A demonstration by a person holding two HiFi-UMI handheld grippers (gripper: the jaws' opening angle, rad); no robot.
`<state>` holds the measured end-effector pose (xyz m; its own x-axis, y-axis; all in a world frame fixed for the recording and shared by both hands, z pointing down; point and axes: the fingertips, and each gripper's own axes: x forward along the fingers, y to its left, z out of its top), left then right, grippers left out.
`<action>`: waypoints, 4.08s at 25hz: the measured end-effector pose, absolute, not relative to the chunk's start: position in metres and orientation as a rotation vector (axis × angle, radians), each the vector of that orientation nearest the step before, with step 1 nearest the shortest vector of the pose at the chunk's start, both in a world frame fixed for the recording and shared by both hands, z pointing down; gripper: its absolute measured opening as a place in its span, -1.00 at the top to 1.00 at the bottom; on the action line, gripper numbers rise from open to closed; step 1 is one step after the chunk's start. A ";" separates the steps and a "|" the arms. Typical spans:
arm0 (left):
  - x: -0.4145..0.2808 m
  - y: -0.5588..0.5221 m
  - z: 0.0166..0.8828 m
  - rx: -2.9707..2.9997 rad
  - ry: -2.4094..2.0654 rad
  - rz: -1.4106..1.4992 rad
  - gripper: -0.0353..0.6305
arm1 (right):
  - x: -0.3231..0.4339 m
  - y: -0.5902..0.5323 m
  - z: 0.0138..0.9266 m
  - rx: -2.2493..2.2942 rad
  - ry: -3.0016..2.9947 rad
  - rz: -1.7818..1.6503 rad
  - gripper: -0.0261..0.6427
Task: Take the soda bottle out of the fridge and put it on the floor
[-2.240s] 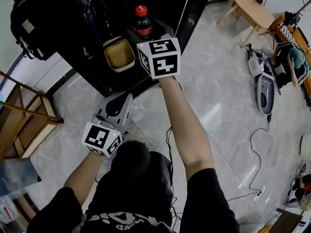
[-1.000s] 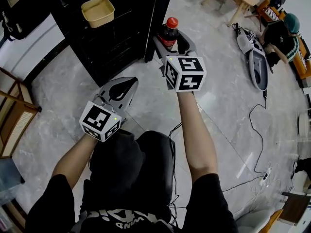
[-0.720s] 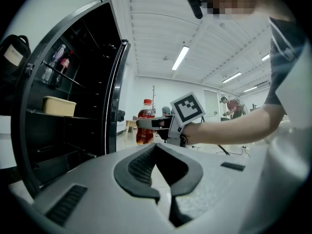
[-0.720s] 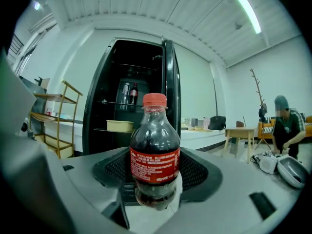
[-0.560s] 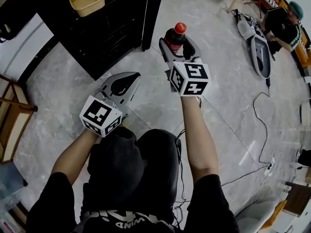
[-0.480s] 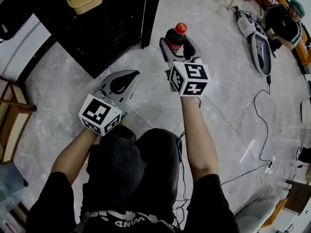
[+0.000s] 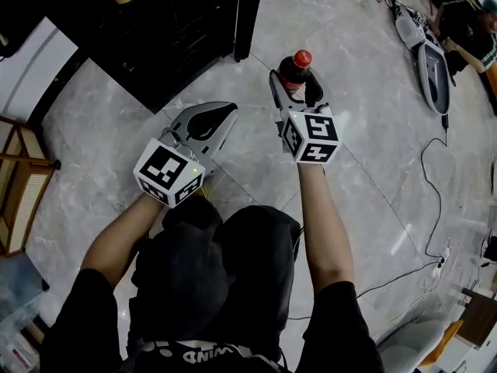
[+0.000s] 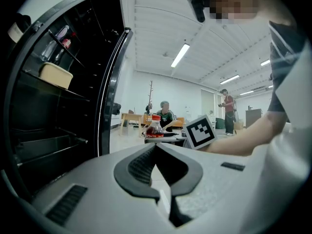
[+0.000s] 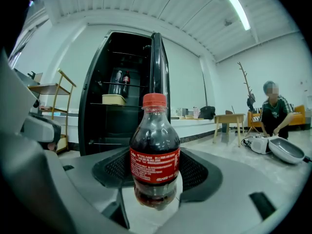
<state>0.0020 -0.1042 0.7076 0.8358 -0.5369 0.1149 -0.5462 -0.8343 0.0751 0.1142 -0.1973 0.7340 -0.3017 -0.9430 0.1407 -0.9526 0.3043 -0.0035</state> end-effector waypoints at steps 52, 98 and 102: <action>0.021 -0.111 0.860 2.743 -0.764 0.315 0.88 | 0.148 -0.185 1.003 1.891 -2.295 0.379 -0.01; 0.037 -0.120 0.830 2.733 -0.671 0.323 0.88 | 0.148 -0.164 0.920 1.907 -2.343 0.299 -0.06; 0.041 -0.131 0.775 2.726 -0.660 0.332 0.88 | 0.157 -0.171 0.856 1.951 -2.330 0.324 -0.06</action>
